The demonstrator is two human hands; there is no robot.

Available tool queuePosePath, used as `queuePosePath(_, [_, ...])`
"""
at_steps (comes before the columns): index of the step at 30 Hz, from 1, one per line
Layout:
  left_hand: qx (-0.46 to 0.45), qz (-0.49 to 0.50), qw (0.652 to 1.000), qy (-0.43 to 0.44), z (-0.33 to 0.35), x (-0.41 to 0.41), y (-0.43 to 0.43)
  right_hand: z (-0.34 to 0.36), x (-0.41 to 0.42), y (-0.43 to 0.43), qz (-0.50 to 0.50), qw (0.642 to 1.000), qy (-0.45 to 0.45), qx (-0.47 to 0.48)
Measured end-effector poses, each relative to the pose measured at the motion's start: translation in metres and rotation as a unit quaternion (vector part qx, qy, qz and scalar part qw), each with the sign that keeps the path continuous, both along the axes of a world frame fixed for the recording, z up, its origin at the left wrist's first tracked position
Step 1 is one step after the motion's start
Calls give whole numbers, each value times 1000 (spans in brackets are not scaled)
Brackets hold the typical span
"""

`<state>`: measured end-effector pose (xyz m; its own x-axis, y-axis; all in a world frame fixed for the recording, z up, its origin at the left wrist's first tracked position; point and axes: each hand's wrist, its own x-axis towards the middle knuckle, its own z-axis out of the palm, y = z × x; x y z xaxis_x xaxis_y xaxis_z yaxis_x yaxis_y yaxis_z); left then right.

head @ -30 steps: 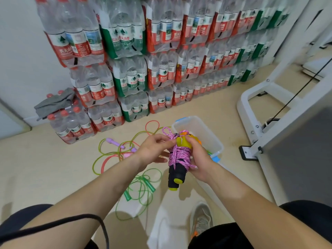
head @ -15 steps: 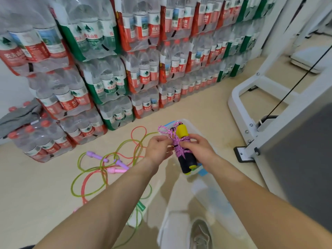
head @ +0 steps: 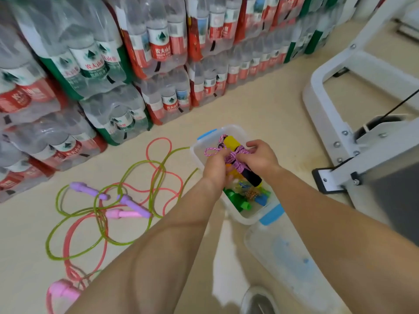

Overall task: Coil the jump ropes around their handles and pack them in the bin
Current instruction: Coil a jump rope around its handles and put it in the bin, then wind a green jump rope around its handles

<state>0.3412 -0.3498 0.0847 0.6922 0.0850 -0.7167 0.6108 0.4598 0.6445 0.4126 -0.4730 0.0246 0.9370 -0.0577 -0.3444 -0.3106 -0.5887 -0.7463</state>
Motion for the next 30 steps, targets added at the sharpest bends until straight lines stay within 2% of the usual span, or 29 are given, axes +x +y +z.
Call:
queuePosePath(5, [-57, 7, 998, 17, -18, 12, -2, -16, 15, 2, 108, 990, -43, -82])
queuePosePath(9, [-71, -20, 996, 55, -28, 5, -15, -19, 17, 6, 218, 962, -12, -165])
queuePosePath(11, [-46, -50, 996, 61, -32, 0, -17, -20, 12, 7, 234, 951, -4, -201])
queuePosePath(15, [0, -53, 996, 67, -22, -10, -1, -14, -2, 6, 190, 968, -14, -165])
queuePosePath(22, [152, -79, 985, 28, 4, -62, 57, 40, -51, 34, 187, 972, -4, -144])
queuePosePath(30, [276, -101, 956, 7, 41, -183, 142, 102, -158, 104, 270, 955, -22, -119])
